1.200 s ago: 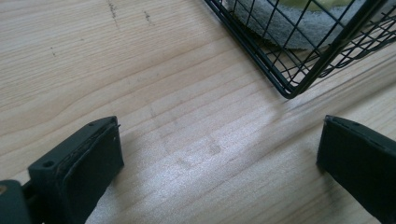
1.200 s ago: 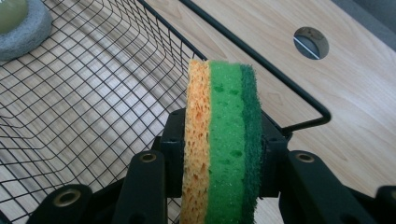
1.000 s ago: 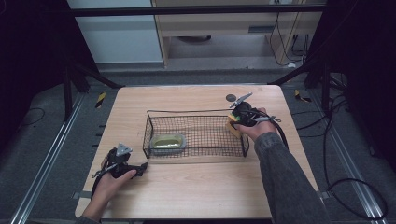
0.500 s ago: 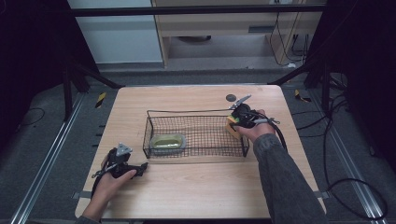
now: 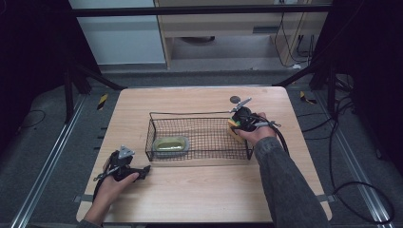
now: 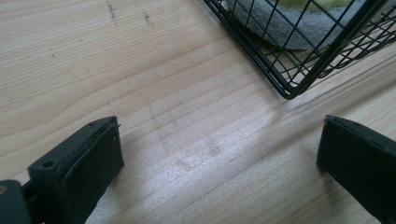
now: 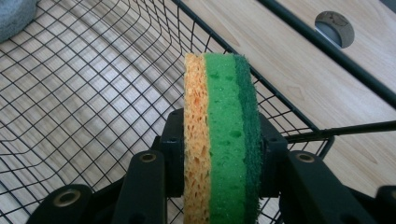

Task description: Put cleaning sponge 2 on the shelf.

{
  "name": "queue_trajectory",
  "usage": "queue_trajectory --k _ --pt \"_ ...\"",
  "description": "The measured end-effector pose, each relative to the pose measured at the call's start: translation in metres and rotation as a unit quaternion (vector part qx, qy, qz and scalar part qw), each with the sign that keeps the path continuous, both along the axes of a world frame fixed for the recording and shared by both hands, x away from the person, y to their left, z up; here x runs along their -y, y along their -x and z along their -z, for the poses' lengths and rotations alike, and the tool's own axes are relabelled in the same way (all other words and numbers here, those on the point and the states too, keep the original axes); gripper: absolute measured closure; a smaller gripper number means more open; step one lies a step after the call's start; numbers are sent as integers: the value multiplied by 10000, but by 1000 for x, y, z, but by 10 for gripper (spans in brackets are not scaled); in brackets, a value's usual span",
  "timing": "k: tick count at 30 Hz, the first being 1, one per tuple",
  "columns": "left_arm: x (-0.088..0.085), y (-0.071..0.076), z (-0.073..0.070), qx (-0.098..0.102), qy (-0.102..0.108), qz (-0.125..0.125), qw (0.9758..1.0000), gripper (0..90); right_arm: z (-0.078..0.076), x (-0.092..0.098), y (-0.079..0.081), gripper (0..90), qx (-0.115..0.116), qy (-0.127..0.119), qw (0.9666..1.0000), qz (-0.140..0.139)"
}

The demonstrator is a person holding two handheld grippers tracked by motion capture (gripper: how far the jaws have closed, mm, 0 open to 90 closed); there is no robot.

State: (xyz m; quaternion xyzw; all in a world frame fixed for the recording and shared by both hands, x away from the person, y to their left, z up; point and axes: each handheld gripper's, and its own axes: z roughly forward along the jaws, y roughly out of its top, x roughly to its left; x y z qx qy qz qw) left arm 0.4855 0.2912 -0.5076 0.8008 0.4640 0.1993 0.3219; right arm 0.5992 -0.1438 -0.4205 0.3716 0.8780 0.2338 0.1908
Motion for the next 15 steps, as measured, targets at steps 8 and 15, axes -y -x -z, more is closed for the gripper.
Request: queue_trajectory --k 8,15 --pt "0 0 0 1 0 2 10000 0 0 -1 1 606 -57 -3 10000 -35" --pt "0 0 0 2 3 0 10000 0 -5 -1 7 533 -63 -43 10000 -25"
